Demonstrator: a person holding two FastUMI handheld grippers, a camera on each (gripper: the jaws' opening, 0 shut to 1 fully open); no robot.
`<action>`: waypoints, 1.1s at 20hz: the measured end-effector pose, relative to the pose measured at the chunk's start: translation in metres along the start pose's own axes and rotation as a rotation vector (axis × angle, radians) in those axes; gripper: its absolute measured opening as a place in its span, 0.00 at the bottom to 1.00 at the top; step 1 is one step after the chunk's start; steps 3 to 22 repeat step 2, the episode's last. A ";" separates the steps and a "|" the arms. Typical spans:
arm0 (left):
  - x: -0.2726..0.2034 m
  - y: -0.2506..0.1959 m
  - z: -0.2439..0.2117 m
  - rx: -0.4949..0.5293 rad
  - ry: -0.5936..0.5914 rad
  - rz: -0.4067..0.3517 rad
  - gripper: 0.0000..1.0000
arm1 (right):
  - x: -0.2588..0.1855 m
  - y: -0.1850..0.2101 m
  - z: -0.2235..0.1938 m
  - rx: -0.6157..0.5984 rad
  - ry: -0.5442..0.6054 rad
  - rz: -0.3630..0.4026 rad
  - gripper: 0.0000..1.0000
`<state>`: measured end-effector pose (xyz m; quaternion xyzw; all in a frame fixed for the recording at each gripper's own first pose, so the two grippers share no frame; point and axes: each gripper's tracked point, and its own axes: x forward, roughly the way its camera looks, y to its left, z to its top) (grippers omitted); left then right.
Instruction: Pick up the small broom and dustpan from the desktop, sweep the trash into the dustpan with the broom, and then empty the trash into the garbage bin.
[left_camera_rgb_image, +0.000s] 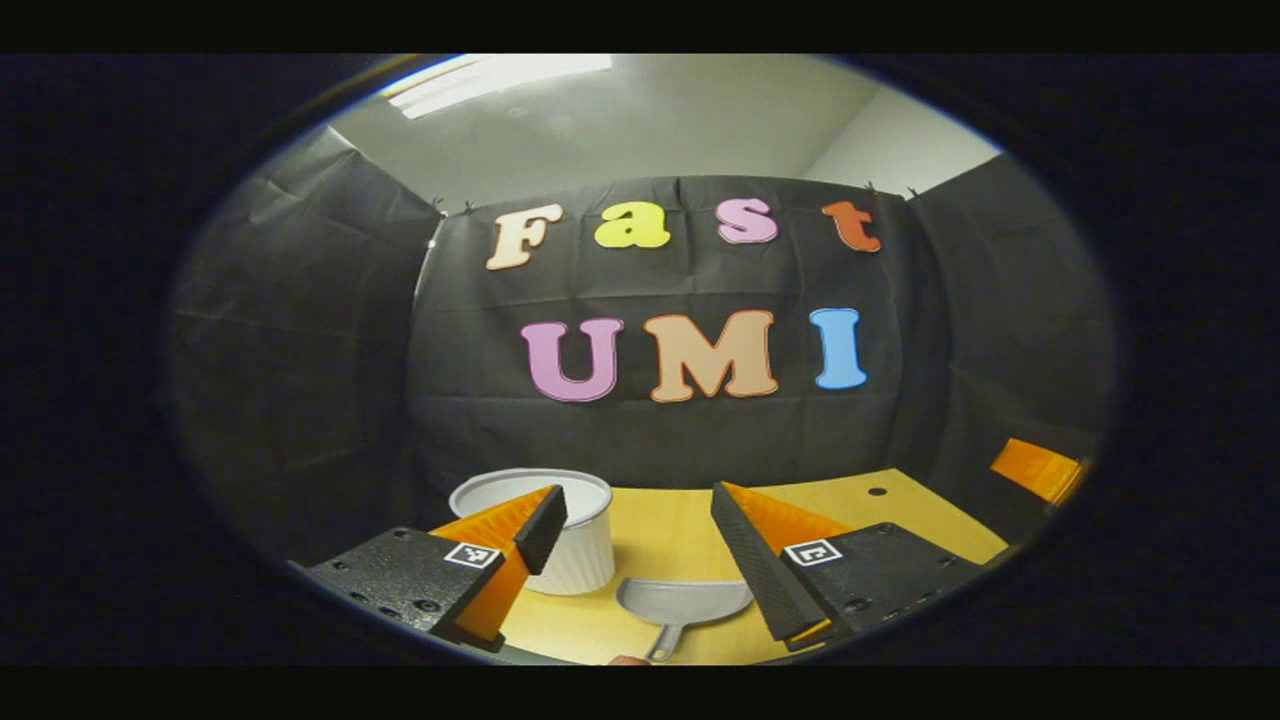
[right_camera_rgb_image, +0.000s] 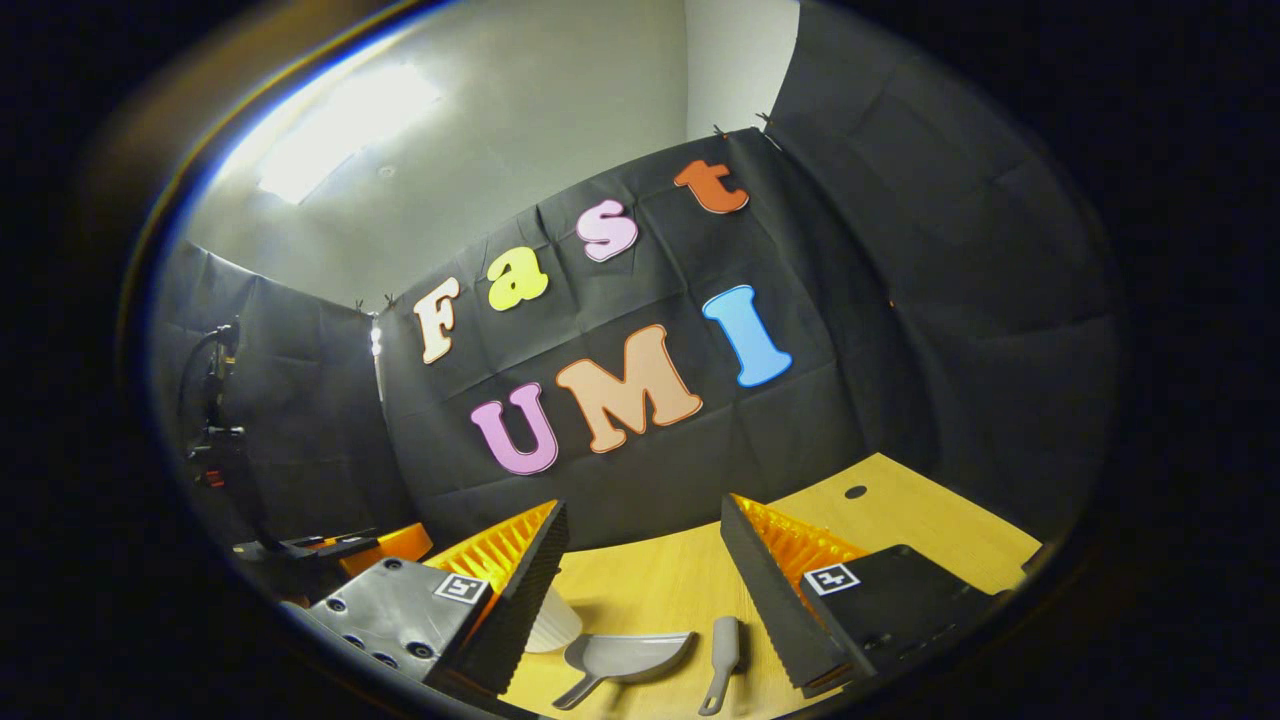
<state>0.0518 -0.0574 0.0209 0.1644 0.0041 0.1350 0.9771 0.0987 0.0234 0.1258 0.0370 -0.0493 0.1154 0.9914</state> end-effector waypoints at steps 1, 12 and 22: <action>-0.003 -0.001 0.000 -0.001 -0.003 0.000 0.87 | 0.000 0.002 0.000 -0.002 0.004 0.006 0.98; -0.005 -0.003 0.002 -0.014 -0.005 -0.010 0.85 | -0.001 0.001 0.000 -0.008 0.006 0.014 0.98; -0.005 -0.003 0.002 -0.014 -0.005 -0.010 0.85 | -0.001 0.001 0.000 -0.008 0.006 0.014 0.98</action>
